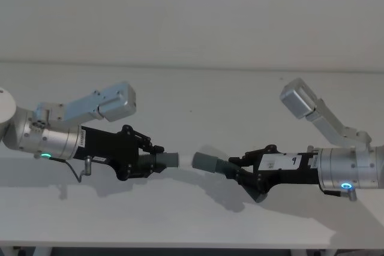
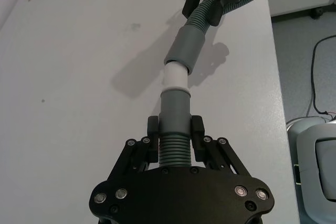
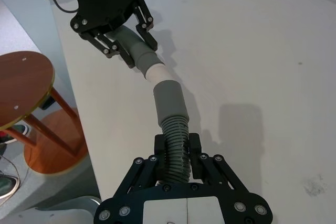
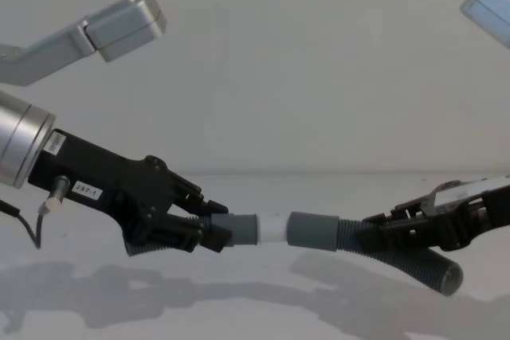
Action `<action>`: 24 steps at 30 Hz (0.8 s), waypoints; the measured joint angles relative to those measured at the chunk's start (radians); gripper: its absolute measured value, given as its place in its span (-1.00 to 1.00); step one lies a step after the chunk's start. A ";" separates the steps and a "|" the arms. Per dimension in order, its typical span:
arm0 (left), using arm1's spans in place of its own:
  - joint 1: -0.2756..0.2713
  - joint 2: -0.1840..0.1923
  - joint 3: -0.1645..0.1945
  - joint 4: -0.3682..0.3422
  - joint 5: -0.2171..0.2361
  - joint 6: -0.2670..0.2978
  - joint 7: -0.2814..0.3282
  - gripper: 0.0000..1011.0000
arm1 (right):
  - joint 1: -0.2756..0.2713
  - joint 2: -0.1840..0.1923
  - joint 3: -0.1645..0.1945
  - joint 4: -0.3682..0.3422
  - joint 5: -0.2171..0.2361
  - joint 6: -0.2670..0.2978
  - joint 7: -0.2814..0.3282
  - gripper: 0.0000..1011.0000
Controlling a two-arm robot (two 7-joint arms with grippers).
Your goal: Use both hands to pick up one end of the pipe from the table, align the ends, and insert them.
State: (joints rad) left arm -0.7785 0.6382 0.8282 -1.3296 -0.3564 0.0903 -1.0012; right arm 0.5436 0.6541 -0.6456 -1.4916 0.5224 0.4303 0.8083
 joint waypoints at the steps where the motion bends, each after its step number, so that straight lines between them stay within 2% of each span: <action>1: -0.001 -0.001 0.000 0.000 -0.001 0.000 0.000 -0.30 | 0.001 0.001 -0.001 -0.001 0.001 -0.001 0.001 -0.48; 13: -0.004 -0.005 0.002 0.002 -0.014 -0.009 -0.013 -0.30 | 0.004 0.010 -0.013 -0.006 0.006 -0.014 0.011 -0.48; 24: -0.005 0.011 0.010 -0.010 -0.042 -0.014 -0.055 -0.30 | 0.007 0.012 -0.022 -0.004 0.013 -0.027 0.011 -0.48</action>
State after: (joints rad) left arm -0.7836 0.6489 0.8385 -1.3397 -0.3983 0.0761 -1.0562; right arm 0.5511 0.6661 -0.6680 -1.4952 0.5351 0.4031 0.8192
